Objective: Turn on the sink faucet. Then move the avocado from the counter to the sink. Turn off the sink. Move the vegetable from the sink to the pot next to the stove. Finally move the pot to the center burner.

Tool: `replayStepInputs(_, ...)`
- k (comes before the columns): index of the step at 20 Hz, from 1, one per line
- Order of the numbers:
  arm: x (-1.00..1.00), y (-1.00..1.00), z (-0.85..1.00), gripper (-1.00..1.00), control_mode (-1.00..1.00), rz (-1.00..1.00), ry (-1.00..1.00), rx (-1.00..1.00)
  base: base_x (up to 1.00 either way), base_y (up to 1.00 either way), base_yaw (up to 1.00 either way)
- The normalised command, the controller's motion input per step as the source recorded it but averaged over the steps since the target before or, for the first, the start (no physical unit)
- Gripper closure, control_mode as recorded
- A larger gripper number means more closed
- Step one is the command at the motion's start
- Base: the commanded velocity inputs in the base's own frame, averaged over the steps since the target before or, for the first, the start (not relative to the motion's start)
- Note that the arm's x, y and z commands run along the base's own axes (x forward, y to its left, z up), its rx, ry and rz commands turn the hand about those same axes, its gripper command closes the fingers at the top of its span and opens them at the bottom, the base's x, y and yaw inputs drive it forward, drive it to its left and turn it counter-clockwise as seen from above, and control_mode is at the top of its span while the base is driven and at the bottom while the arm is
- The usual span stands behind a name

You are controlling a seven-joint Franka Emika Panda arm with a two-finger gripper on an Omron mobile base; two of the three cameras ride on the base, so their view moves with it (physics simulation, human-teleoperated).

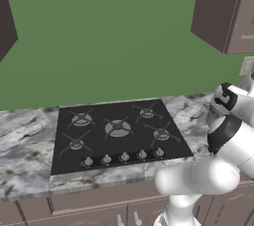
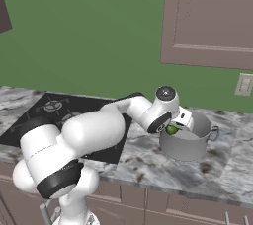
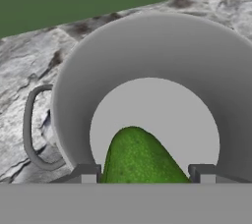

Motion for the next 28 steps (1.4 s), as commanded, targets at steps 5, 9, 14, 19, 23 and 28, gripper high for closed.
replayStepInputs(5,0.0,-0.01,-0.19,-1.0,-1.0,0.0,0.04,0.0,0.0,0.0,0.0)
replayStepInputs(9,0.0,0.0,-0.03,-1.0,-1.0,0.0,0.03,0.0,0.0,0.0,0.0)
replayStepInputs(14,0.0,0.0,0.0,-1.0,-1.0,0.01,0.0,0.0,0.0,0.0,0.0)
replayStepInputs(19,0.0,0.0,0.0,-1.0,-1.0,0.02,-0.01,0.0,0.0,0.0,0.0)
replayStepInputs(23,0.0,0.0,0.0,-1.0,-1.0,0.02,-0.1,0.0,0.0,0.0,0.0)
replayStepInputs(28,0.0,0.0,0.01,-1.0,-1.0,0.01,-0.18,0.0,0.0,0.0,0.0)
